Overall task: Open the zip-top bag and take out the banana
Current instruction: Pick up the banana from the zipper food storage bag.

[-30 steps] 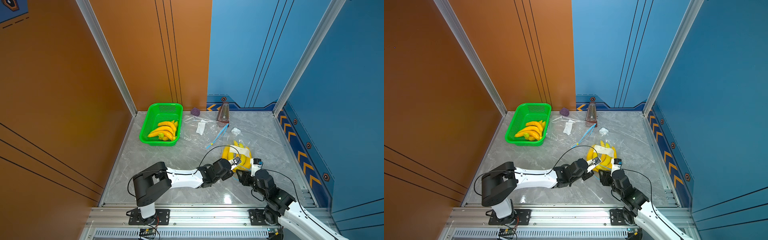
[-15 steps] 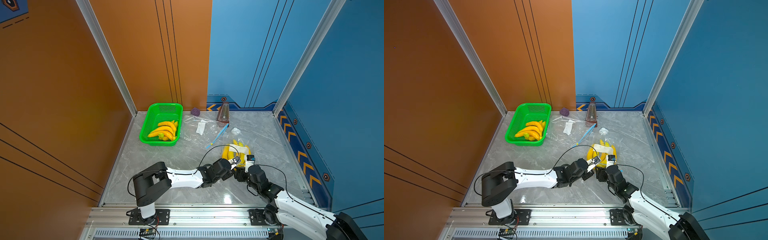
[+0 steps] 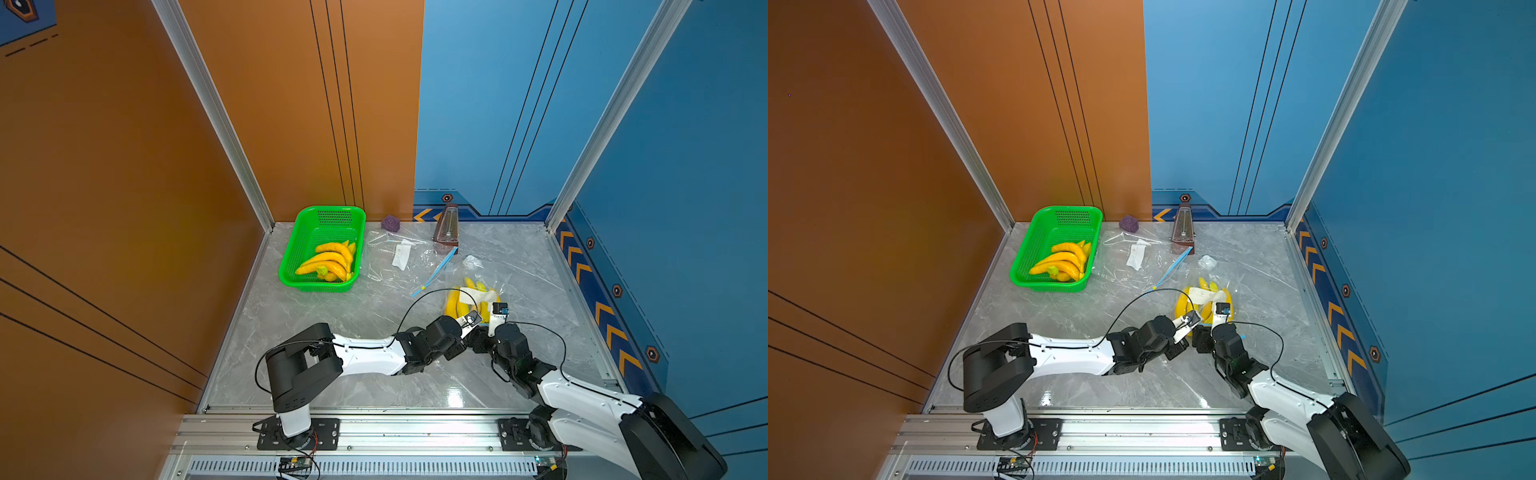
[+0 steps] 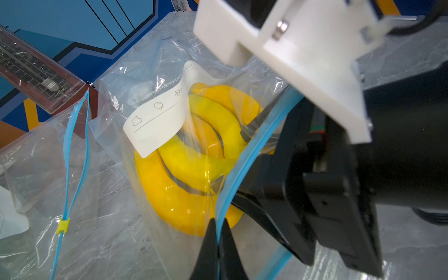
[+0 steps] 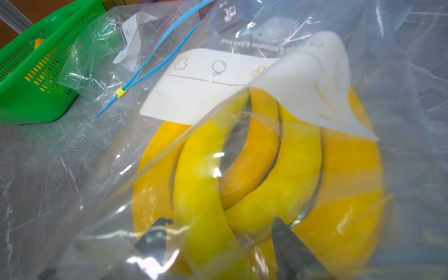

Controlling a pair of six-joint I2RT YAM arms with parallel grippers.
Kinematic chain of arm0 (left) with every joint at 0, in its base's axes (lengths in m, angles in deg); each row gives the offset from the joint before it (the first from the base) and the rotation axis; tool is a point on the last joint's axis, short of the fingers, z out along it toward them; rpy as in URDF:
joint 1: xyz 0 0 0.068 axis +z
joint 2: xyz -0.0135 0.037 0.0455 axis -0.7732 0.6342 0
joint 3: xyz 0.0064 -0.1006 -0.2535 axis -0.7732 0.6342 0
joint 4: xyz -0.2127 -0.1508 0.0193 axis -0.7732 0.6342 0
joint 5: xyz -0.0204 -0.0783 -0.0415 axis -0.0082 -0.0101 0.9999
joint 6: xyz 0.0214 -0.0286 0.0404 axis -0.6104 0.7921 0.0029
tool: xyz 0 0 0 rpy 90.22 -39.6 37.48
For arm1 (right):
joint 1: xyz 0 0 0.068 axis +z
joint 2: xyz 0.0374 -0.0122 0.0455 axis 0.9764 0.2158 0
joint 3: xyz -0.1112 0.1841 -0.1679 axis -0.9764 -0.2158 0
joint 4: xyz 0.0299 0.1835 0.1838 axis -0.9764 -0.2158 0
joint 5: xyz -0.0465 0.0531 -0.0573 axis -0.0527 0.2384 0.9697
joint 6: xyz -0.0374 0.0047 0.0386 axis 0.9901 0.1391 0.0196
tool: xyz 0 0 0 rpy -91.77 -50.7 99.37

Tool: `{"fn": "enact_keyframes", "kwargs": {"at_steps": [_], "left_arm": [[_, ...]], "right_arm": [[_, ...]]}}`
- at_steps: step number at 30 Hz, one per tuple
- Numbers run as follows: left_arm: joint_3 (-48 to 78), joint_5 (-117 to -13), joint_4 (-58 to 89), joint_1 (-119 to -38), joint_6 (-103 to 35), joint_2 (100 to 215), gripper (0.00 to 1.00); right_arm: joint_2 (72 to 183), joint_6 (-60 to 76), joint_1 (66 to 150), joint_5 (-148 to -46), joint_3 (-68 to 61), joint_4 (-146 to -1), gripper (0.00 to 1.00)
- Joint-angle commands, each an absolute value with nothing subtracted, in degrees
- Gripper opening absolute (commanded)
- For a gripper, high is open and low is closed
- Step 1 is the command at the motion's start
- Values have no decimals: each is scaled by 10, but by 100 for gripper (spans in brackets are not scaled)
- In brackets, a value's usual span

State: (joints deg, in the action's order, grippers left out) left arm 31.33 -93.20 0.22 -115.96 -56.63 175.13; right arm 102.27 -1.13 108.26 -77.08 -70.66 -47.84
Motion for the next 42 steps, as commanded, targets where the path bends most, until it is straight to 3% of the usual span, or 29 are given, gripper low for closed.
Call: {"fn": "enact_keyframes", "kwargs": {"at_steps": [1,10,15,21,25,32,37,39,42], "left_arm": [[294,-919,-9,-1155,-556,1756,0],[294,-921,-9,-1154,-554,1757,0],[294,-923,-9,-1152,-553,1757,0],[296,-926,-9,-1148,-554,1757,0],[297,-925,-9,-1146,-553,1757,0],[297,-920,-9,-1146,-553,1754,0],[301,-920,-9,-1146,-551,1752,0],[301,-918,-9,-1147,-551,1752,0],[300,-916,-9,-1147,-550,1753,0]], "right_arm": [[1064,2,1079,-793,-681,-434,69],[1113,8,1079,-814,-673,-404,64],[1157,8,1083,-843,-662,-383,51],[1088,5,1111,-844,-667,-425,46],[1056,2,1111,-809,-671,-448,48],[1149,1,1108,-793,-654,-414,60],[1161,9,1102,-779,-640,-421,61],[1174,9,1098,-782,-640,-409,58],[1204,8,1091,-803,-633,-382,43]]}}
